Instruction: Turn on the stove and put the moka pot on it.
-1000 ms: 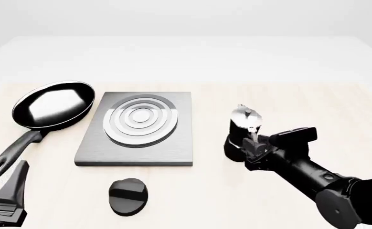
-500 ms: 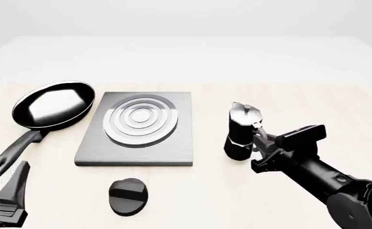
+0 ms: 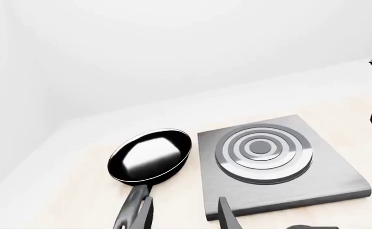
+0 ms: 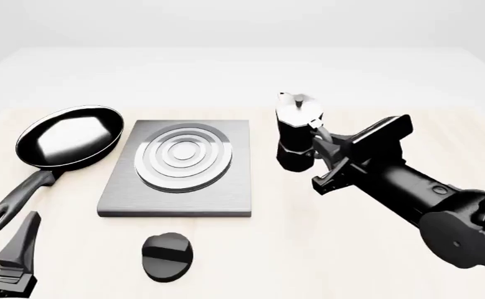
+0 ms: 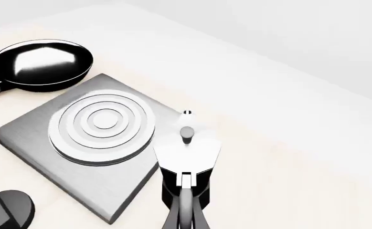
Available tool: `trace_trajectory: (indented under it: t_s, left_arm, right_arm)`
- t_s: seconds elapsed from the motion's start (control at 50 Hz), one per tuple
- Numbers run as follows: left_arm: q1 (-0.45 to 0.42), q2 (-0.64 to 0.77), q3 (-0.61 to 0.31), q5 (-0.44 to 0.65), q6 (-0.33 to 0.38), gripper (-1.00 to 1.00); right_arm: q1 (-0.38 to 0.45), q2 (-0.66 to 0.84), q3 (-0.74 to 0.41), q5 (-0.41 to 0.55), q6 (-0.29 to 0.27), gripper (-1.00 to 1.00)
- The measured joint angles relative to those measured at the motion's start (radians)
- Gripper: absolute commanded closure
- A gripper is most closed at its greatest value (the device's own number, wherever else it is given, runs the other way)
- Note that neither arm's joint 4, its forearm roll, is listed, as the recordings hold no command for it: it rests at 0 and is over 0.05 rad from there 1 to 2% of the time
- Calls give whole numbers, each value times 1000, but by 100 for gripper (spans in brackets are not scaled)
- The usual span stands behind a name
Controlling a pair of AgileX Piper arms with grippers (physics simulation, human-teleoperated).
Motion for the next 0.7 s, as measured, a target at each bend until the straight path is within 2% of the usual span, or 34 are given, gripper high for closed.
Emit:
trace_trajectory:
  t_s: [0.26,0.7]
  left_arm:
    - [-3,0,0,5,0,-100]
    - [-17,0,0,13,-4,-100]
  right_arm:
    - [69,81,-161,56,6,100]
    - [186,330,-449,87,81,100]
